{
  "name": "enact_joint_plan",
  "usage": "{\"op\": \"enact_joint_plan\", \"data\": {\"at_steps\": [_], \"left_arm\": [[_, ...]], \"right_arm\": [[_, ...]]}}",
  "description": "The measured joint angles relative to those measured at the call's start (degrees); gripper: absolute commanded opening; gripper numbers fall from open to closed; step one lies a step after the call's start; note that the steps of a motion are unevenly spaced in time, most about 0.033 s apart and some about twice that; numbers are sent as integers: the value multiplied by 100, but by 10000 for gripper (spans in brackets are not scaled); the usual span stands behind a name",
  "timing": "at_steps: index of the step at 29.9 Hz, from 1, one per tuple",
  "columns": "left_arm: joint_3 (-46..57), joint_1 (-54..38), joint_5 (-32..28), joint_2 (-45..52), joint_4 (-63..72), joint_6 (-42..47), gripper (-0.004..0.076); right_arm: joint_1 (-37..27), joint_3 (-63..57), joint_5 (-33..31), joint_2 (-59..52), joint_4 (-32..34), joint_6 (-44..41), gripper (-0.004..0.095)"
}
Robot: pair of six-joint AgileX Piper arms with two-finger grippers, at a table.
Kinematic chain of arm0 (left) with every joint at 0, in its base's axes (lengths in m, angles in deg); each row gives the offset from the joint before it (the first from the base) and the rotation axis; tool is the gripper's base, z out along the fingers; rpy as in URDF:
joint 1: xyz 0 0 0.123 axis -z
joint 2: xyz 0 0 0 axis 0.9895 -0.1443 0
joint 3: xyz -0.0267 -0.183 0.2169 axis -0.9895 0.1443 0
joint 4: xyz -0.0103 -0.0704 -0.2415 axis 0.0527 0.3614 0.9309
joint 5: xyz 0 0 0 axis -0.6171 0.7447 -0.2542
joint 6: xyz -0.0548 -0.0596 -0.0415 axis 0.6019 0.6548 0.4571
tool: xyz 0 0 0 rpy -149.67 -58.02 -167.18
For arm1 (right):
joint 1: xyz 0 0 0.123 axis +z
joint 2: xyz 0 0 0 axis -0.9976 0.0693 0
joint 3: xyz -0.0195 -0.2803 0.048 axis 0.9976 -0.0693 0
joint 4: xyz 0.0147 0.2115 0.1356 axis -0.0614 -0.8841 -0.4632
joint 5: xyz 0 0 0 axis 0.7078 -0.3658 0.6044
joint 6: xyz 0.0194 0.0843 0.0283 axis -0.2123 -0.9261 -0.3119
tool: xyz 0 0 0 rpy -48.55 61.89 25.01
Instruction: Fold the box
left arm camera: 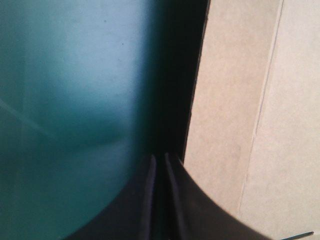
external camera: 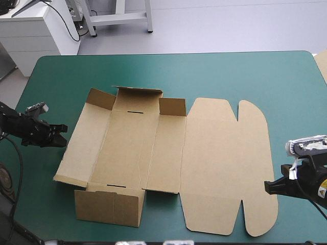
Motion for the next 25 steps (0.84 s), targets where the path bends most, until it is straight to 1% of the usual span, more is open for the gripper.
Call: {"op": "enact_joint_plan", "data": {"at_steps": [4,6,7,12,18,25], "left_arm": [[0,0,0,0,18,28,343],[0,0,0,0,23,87,401],[0,0,0,0,36,155,416],[0,103,-5,5,177,461,423],[212,605,-5,5,224,619,423],[486,828,-25,5,204,1380,421]], "right_arm": [[0,0,-71,-18,5,0,-21],[0,0,-137,-29,5,0,-21],[0,0,-134,-35,12,0,-21],[0,0,-134,-35,40,0,-19],[0,0,-134,-35,46,0,-19],[0,0,-134,-35,58,0,-19]]}}
